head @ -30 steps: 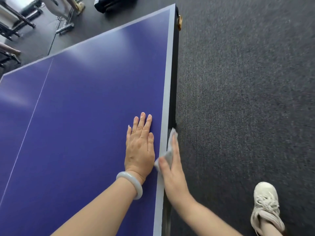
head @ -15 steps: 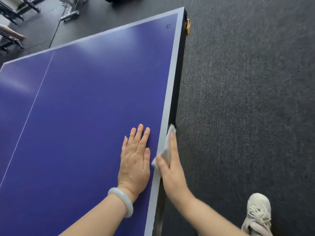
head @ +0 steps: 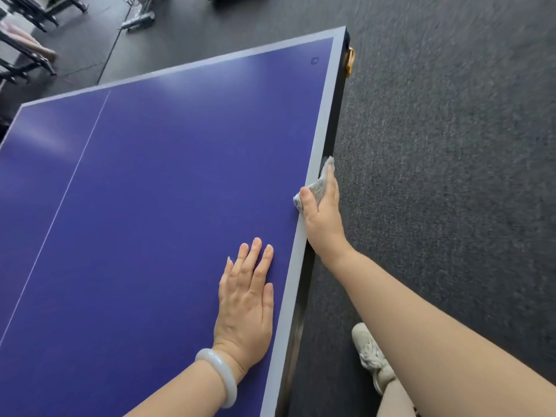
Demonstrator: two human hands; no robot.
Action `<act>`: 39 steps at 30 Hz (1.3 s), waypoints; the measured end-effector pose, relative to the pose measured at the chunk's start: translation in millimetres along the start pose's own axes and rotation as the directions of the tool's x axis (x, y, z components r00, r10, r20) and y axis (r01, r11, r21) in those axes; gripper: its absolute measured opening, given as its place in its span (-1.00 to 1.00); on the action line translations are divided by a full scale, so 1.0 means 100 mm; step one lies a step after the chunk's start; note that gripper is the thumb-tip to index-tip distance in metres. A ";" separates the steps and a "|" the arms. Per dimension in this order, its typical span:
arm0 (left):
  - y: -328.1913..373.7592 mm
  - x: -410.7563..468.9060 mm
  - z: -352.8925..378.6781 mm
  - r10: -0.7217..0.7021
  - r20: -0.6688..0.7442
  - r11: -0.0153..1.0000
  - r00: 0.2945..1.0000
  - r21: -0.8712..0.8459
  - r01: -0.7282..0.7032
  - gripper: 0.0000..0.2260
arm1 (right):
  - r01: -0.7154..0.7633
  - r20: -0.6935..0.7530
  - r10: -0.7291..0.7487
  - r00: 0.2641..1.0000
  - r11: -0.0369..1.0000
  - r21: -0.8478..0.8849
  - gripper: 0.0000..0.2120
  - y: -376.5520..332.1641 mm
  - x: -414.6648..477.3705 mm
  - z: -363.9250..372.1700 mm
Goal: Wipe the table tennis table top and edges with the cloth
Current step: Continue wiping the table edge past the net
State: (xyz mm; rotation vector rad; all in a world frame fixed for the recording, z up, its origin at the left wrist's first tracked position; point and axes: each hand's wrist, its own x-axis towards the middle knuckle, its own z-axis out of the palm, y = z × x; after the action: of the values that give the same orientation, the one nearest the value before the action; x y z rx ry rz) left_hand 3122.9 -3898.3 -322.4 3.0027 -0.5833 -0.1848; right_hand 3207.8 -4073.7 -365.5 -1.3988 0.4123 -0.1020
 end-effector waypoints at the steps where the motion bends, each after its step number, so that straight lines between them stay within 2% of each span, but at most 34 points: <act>1: 0.01 0.00 0.00 -0.002 -0.002 1.000 1.000 0.000 0.002 -0.51 | -0.007 0.010 0.007 1.000 1.000 -0.019 -0.34 0.00 0.01 -0.01; 6: 0.01 0.04 -0.06 0.025 0.022 0.999 0.999 0.032 -0.026 -0.52 | -0.028 0.033 0.030 0.999 0.998 -0.051 -0.35 -0.06 -0.01 -0.03; 8: -0.02 0.21 -0.17 0.053 -0.015 0.998 0.998 -0.038 -0.054 -0.59 | -0.039 0.034 0.041 0.999 0.998 -0.045 -0.34 -0.07 -0.01 -0.02; 10: -0.03 0.56 -0.27 0.103 -0.080 0.989 0.991 -0.103 -0.111 -0.64 | -0.035 0.023 0.037 0.999 0.997 -0.063 -0.34 -0.06 0.00 -0.03; 13: 0.08 1.26 -0.32 0.137 -0.139 0.983 0.981 -0.107 -0.152 -0.67 | -0.018 0.005 0.018 1.000 0.997 -0.080 -0.35 -0.02 -0.01 -0.02; 20: 0.43 2.60 -0.23 0.111 -0.077 0.987 0.991 -0.106 -0.119 -0.57 | -0.009 -0.005 0.009 1.000 1.000 -0.026 -0.39 0.02 -0.01 0.00; 24: 0.40 2.67 -0.19 0.105 -0.119 0.977 0.987 -0.171 -0.124 -0.58 | -0.025 0.031 0.022 0.999 0.997 0.070 -0.36 0.05 0.01 -0.02; 27: 0.40 2.67 -0.19 0.101 -0.142 0.967 0.985 -0.220 -0.131 -0.58 | -0.012 0.021 0.011 1.000 0.998 0.057 -0.35 0.02 0.11 -0.02; 32: 0.38 2.66 -0.18 0.106 -0.151 0.959 0.983 -0.246 -0.141 -0.56 | 0.035 -0.094 -0.031 0.995 0.999 0.039 -0.37 -0.25 1.00 -0.12; 35: 0.37 2.64 -0.18 0.111 -0.146 0.960 0.983 -0.241 -0.144 -0.55 | 0.017 -0.113 -0.006 0.994 0.995 0.098 -0.40 -0.48 1.64 -0.25; 37: 0.38 2.64 -0.18 0.115 -0.137 0.963 0.984 -0.227 -0.145 -0.55 | -0.001 -0.117 0.018 0.993 0.990 0.144 -0.40 -0.52 1.82 -0.26; 39: 0.38 2.64 -0.18 0.107 -0.134 0.964 0.985 -0.229 -0.136 -0.55 | 0.000 -0.128 0.013 0.992 0.995 0.102 -0.40 -0.47 1.70 -0.21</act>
State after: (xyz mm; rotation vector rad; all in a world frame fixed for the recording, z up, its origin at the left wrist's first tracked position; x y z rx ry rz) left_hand 3354.2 -4032.0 -328.2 2.7152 -0.6786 -0.0591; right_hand 3366.0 -4154.9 -359.8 -1.2938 0.5116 -0.2062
